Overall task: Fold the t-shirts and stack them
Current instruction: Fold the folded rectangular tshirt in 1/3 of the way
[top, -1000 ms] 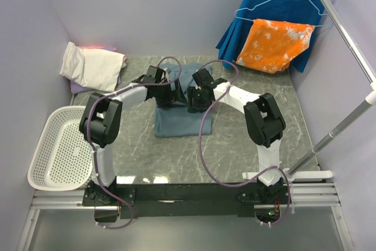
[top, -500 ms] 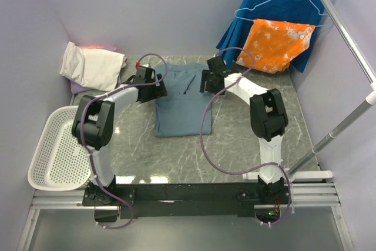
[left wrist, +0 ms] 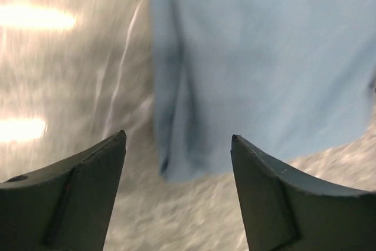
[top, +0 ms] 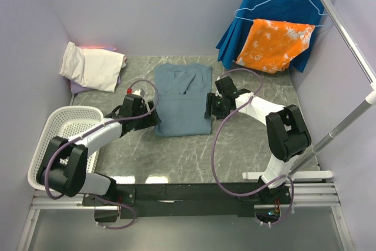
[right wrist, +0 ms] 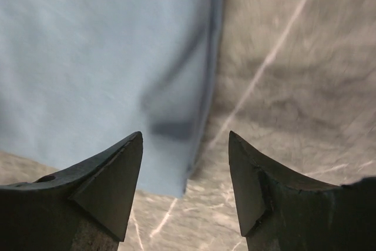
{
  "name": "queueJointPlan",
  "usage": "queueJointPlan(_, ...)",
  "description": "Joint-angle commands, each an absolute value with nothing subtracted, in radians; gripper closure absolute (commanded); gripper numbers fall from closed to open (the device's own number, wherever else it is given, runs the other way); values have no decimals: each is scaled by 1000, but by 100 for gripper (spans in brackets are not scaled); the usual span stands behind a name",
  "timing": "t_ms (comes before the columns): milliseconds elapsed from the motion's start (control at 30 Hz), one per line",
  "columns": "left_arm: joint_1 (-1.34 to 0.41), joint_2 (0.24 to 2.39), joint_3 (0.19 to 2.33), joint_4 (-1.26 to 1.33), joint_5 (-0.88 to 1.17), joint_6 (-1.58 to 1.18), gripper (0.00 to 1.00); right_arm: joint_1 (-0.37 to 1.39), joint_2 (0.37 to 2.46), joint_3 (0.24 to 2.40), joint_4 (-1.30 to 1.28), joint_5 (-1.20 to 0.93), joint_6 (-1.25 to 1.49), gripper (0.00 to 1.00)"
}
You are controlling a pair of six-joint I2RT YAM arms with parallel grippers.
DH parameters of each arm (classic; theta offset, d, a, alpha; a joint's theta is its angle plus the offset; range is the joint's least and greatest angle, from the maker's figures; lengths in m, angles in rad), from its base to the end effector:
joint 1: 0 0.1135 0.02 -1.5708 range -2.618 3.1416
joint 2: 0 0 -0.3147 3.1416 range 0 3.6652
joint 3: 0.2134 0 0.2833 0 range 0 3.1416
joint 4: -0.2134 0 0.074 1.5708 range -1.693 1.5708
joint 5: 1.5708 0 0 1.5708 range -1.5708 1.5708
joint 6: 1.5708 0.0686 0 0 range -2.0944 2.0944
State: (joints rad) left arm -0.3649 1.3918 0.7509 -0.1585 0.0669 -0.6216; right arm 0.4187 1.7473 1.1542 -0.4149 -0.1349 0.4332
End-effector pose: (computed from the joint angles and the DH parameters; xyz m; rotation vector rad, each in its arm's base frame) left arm 0.2983 -0.1189 0.2036 -0.2792 2.4223 -0.5406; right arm 0.3746 0.1768 0.1982 -0.0324 2.6434 0.4783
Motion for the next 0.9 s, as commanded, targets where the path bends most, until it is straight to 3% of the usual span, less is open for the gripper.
queueJointPlan(0,-370,1304,667,-92,69,-640,25,425,1692,1100,-362,-173,449,34)
queueJointPlan(233,-370,1342,637,-8,80,-673,43,433,1687,1091,-364,-167,446,36)
queueJointPlan(333,-370,1385,647,43,97,-673,56,433,1695,1091,-365,-161,442,36)
queueJointPlan(867,-370,1466,660,77,113,-649,64,433,1739,1092,-362,-155,437,37)
